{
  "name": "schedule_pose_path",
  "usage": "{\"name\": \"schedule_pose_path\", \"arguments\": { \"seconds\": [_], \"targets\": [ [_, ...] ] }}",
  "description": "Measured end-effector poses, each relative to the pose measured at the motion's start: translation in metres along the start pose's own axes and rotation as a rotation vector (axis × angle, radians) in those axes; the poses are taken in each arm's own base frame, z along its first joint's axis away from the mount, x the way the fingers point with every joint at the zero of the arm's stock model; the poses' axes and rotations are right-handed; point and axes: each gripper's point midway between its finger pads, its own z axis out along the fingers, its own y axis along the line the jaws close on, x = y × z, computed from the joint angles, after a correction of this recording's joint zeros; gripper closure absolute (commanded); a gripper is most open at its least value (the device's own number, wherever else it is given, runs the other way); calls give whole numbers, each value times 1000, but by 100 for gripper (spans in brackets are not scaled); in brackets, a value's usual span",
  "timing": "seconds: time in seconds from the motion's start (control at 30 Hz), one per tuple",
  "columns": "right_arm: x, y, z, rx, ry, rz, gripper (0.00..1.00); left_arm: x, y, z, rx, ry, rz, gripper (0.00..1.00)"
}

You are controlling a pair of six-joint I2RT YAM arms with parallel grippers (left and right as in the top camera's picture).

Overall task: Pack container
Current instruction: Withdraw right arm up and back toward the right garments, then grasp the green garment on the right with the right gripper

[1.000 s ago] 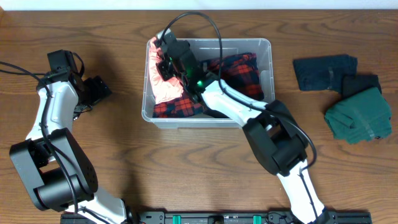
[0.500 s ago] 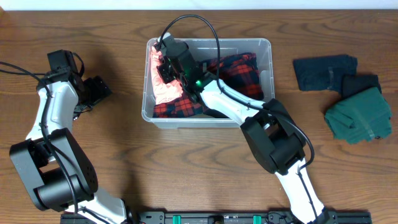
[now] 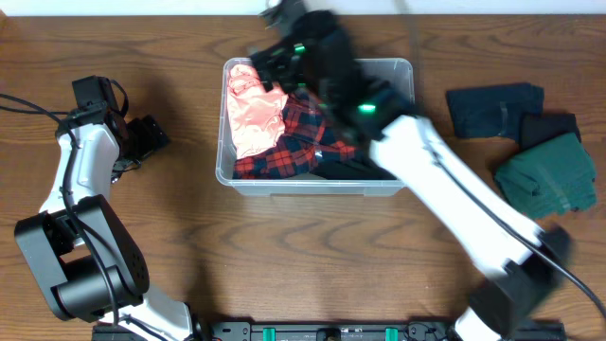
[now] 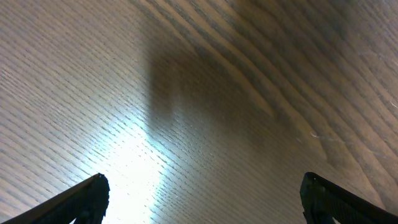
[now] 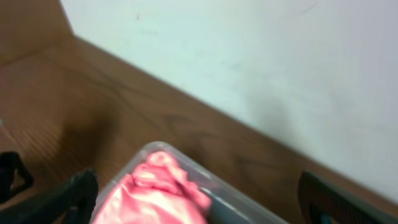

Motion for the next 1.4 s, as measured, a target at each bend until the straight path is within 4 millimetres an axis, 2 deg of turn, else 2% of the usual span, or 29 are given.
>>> {"name": "schedule_pose_path", "arguments": {
  "seconds": [0.1, 0.17, 0.33, 0.37, 0.53, 0.7, 0.83, 1.0, 1.4],
  "targets": [
    [5, -40, -42, 109, 77, 14, 1, 0, 0, 0, 0, 0, 0, 2],
    [23, -72, -65, 204, 162, 60, 1, 0, 0, 0, 1, 1, 0, 2],
    [98, -171, -123, 505, 434, 319, 1, 0, 0, 0, 0, 0, 0, 2],
    [118, -193, -140, 584, 498, 398, 1, 0, 0, 0, 0, 0, 0, 2],
    [177, -255, -200, 847, 643, 694, 1, 0, 0, 0, 0, 1, 0, 2],
    [222, -287, -230, 985, 708, 858, 1, 0, 0, 0, 0, 0, 0, 2],
    [255, -298, -233, 1006, 765, 891, 1, 0, 0, 0, 0, 0, 0, 2],
    [293, -295, -226, 980, 894, 851, 2, 0, 0, 0, 0, 0, 0, 2],
    [363, -312, -178, 966, 1115, 751, 5, 0, 0, 0, 0, 0, 0, 2]
  ]
}}
